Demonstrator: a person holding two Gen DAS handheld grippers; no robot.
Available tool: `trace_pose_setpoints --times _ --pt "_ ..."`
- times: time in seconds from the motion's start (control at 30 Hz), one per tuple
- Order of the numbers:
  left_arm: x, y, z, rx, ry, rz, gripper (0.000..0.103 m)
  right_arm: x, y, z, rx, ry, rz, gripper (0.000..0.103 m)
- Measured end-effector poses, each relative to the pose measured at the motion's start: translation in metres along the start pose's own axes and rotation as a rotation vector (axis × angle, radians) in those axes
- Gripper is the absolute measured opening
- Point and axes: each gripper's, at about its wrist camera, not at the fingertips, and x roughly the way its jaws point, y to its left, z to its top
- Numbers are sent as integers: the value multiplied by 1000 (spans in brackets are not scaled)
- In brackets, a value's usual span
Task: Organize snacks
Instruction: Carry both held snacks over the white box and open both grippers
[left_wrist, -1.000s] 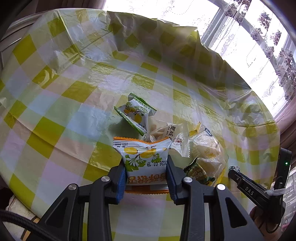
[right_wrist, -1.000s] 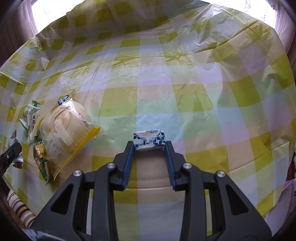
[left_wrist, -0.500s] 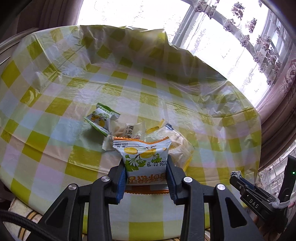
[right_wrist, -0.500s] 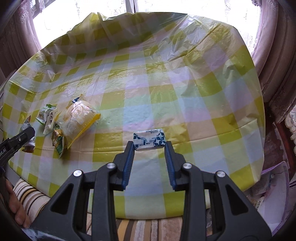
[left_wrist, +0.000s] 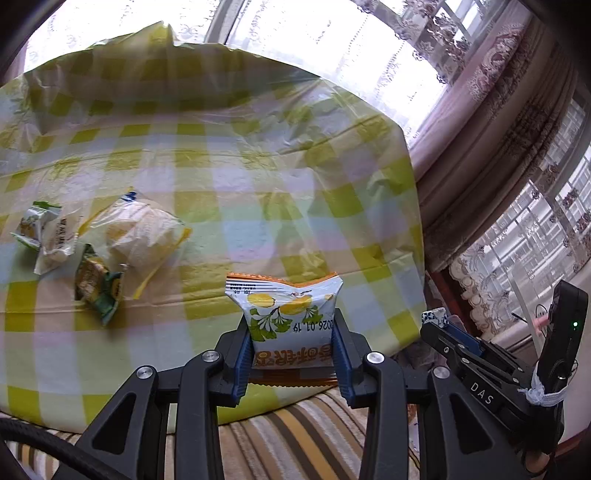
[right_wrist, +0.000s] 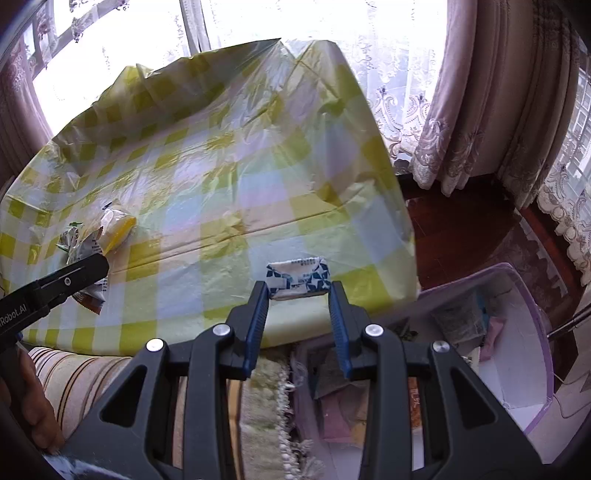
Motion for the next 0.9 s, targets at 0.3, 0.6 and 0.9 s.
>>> trace_pose_setpoints --times 0.3,0.6,0.9 --pt "37 -95 -11 173 116 -145 39 -28 -93 -28 136 4 -123 37" --pt "63 -180 -39 309 230 -288 39 -49 -163 -51 260 6 -223 37" --pt "75 -240 -61 379 360 -513 53 -72 -211 -55 365 -36 -321 44"
